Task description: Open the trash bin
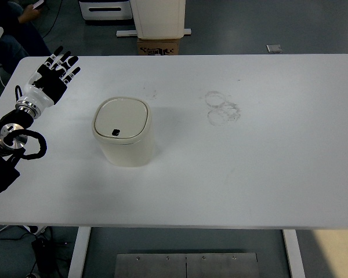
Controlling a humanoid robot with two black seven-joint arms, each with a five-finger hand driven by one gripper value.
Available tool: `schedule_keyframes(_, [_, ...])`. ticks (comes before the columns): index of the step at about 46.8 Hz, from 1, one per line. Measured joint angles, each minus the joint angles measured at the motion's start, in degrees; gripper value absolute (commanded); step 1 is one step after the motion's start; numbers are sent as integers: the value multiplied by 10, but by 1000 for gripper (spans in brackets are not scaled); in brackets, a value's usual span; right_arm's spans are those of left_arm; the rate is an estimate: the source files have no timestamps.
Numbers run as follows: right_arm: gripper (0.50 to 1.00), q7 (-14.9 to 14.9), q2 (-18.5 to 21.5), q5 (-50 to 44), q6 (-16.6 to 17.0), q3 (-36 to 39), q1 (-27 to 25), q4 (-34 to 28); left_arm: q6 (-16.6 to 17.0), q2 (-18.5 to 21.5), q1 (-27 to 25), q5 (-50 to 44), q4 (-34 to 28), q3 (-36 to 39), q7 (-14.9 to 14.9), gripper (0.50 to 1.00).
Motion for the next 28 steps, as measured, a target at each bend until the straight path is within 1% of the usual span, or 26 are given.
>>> schedule_keyframes(11, [991, 0, 0, 0, 0, 0, 0, 0, 6, -2, 1, 0, 0, 2, 0, 1000])
schedule_keyframes(15, [991, 0, 0, 0, 0, 0, 0, 0, 6, -10, 1, 1, -2, 3, -1, 1000])
schedule_keyframes(19, [991, 0, 0, 0, 0, 0, 0, 0, 11, -9, -3, 0, -17, 2, -1, 1000])
schedule_keyframes(23, [991, 0, 0, 0, 0, 0, 0, 0, 22, 2, -8, 1, -43, 1, -2, 1000])
schedule_keyframes(28, [991, 0, 0, 0, 0, 0, 0, 0, 22, 8, -8, 0, -50, 1, -2, 1000])
